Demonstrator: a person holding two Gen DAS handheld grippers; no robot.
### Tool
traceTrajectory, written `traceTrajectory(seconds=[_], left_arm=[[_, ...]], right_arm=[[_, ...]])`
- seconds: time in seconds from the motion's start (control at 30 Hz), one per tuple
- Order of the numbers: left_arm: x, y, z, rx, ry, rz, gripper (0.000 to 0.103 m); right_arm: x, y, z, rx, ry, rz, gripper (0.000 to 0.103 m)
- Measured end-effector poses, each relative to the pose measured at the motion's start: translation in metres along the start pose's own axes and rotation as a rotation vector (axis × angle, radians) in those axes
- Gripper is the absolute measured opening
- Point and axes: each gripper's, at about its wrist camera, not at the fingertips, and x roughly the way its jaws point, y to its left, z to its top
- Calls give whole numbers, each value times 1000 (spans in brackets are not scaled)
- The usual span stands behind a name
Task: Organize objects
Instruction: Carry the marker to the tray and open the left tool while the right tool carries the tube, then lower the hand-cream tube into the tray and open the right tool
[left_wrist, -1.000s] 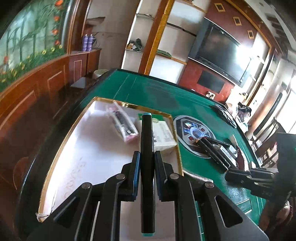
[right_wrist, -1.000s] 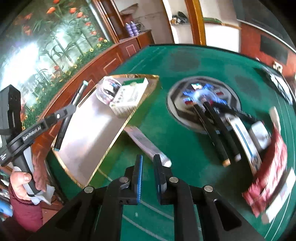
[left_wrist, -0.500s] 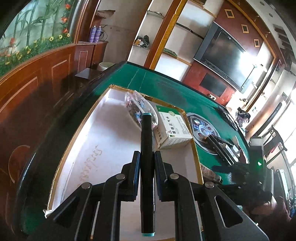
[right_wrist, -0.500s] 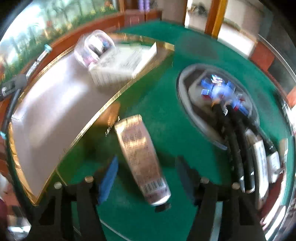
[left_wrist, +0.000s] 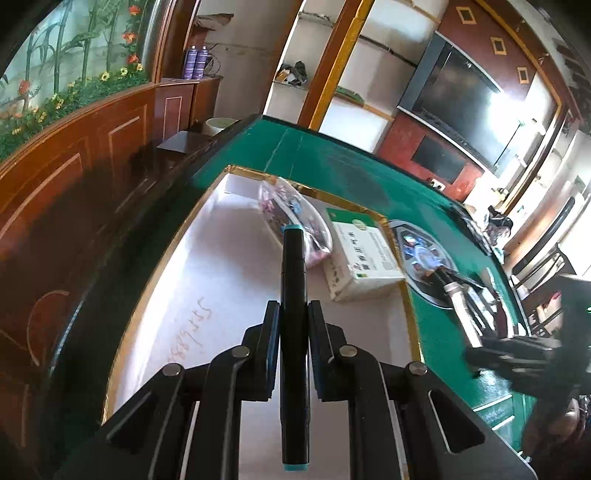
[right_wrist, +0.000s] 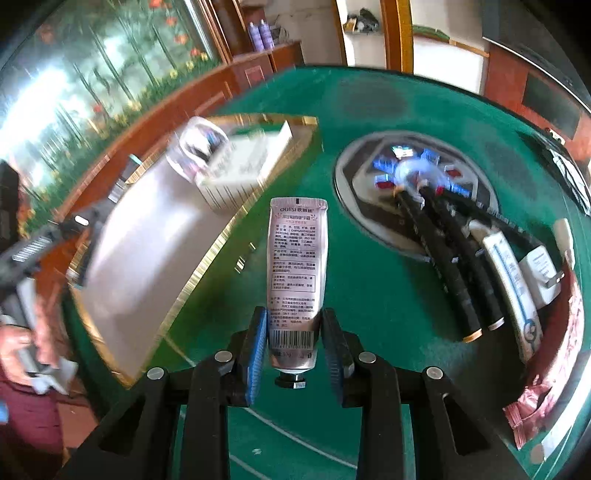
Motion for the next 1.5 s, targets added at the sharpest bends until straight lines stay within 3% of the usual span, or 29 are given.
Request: traceTrajectory(seconds=[0.17,0.37,0.43,0.5,0.6,0.83,0.93,1.0,1.13,1.23,1.4,1.5], left_arm=[[22,7,17,-1,37,53,14],[44,15,21,-15,68,84,15],[48,19,21,-34,76,83,20],[50,25,20,-64,86,75,40],[49,32,19,-98,89,84,59],[50,22,-3,-81,147,128,60],[47,16,-13,-53,132,198,59],[41,14,-18,-62,128,174,68],[31,-1,-32,-51,122,129,73],[21,-5,-43,-75,118,17,75],[9,6,-45,-171,74,-92,75],[-9,11,-41,-200,8,-161,75]], right_arm=[[-8,27,28,-31,-30,97,32],[26,74,36,-100,23,127,32],[40,86,37,-110,48,127,32],[49,95,35,-114,67,119,32],[70,101,39,-110,93,93,32],[95,104,56,-78,117,72,33],[103,99,69,-36,125,67,33],[107,93,77,1,133,92,33],[113,95,81,10,160,98,34],[115,99,78,-2,192,135,35],[83,101,66,-7,154,223,56],[43,100,60,-22,67,204,66]])
